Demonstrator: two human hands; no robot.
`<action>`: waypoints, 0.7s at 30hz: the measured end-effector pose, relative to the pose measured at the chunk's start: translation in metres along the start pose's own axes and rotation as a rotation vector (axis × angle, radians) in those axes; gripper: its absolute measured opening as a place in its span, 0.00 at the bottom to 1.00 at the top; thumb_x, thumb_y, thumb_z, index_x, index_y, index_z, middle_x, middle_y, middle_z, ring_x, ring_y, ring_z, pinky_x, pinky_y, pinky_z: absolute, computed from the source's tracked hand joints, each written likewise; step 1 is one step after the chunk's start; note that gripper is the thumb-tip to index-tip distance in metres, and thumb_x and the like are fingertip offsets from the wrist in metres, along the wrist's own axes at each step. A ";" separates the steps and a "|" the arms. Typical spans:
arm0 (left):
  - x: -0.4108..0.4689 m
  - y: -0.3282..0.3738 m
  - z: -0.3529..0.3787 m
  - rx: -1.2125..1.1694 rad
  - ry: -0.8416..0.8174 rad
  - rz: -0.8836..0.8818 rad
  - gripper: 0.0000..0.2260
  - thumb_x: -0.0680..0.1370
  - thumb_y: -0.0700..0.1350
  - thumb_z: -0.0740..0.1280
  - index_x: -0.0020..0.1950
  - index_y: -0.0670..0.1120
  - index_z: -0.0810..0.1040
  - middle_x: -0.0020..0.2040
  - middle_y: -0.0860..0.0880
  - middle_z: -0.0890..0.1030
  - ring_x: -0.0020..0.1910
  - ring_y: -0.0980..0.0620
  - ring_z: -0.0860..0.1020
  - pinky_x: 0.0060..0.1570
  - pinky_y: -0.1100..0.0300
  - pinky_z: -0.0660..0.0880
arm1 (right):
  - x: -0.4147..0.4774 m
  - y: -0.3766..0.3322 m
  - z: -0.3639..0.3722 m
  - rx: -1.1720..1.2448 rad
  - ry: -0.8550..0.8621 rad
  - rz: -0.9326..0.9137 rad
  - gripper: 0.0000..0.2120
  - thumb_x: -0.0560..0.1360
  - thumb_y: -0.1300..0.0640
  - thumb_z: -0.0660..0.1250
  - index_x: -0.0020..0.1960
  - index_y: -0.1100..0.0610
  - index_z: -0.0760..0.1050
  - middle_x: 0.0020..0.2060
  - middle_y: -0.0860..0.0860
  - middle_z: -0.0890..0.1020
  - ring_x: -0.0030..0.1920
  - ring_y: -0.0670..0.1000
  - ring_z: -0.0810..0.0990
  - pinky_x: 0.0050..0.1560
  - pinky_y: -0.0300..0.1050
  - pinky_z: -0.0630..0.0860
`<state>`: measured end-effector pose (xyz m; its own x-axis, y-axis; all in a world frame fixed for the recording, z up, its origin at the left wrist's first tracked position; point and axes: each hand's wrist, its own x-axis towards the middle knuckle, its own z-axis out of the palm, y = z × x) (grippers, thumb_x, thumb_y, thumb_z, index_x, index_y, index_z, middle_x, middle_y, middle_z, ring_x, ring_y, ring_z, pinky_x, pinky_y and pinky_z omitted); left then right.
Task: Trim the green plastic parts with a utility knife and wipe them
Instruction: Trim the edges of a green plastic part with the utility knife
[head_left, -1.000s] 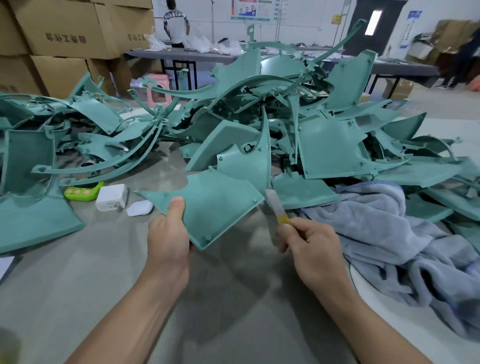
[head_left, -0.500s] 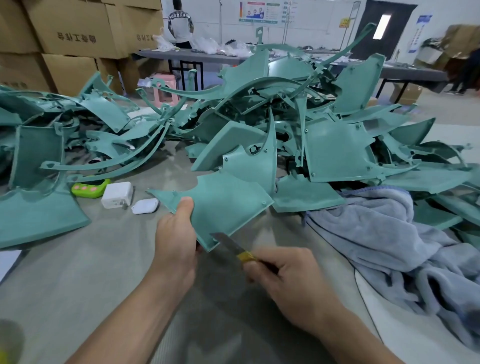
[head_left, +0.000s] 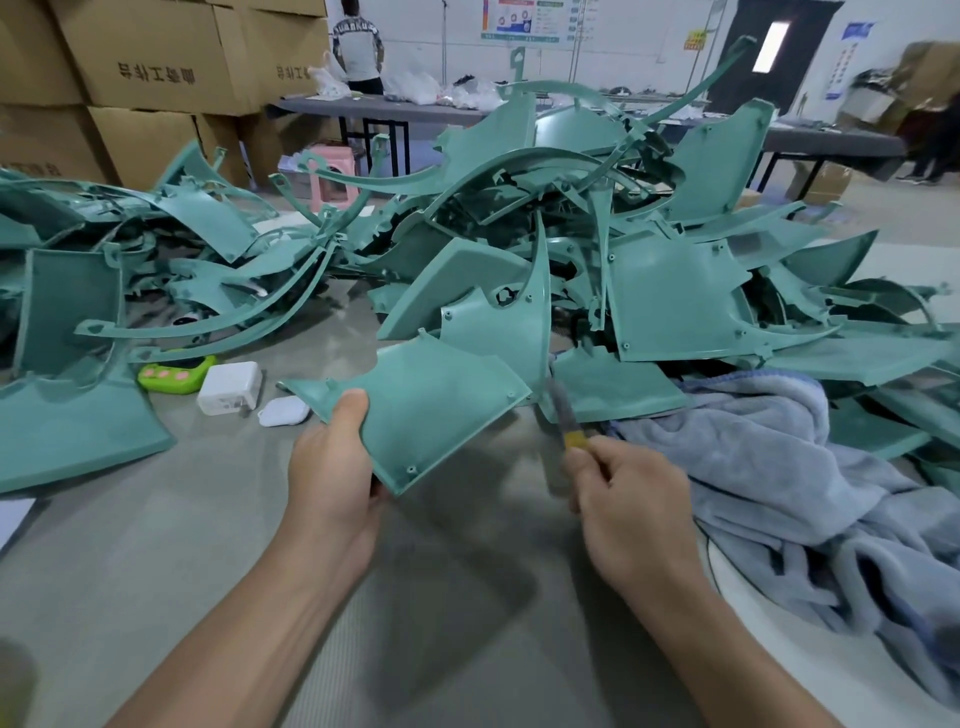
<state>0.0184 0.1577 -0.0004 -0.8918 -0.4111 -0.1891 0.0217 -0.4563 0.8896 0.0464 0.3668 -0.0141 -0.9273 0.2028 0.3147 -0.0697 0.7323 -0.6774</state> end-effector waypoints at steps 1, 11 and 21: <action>0.002 0.000 -0.001 -0.006 0.007 0.003 0.07 0.82 0.46 0.66 0.48 0.47 0.82 0.40 0.53 0.87 0.35 0.56 0.86 0.29 0.63 0.79 | 0.002 0.002 -0.004 0.038 0.029 0.004 0.17 0.81 0.54 0.66 0.33 0.56 0.74 0.27 0.50 0.78 0.29 0.49 0.74 0.35 0.51 0.71; 0.005 0.001 -0.005 -0.020 -0.004 0.000 0.05 0.81 0.47 0.67 0.50 0.48 0.82 0.40 0.54 0.87 0.35 0.56 0.85 0.27 0.64 0.78 | 0.006 0.007 -0.004 -0.045 -0.067 0.011 0.19 0.80 0.50 0.66 0.34 0.59 0.74 0.24 0.51 0.74 0.27 0.49 0.71 0.30 0.43 0.65; -0.002 0.006 -0.009 0.134 -0.326 0.094 0.07 0.73 0.44 0.72 0.45 0.46 0.89 0.48 0.42 0.88 0.46 0.44 0.87 0.40 0.55 0.83 | 0.003 0.007 -0.015 0.338 -0.034 0.053 0.27 0.79 0.32 0.60 0.39 0.52 0.84 0.33 0.48 0.85 0.34 0.48 0.83 0.38 0.49 0.77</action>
<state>0.0245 0.1486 0.0014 -0.9864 -0.1633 0.0193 0.0702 -0.3126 0.9473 0.0486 0.3826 -0.0079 -0.9444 0.2086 0.2543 -0.1336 0.4633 -0.8761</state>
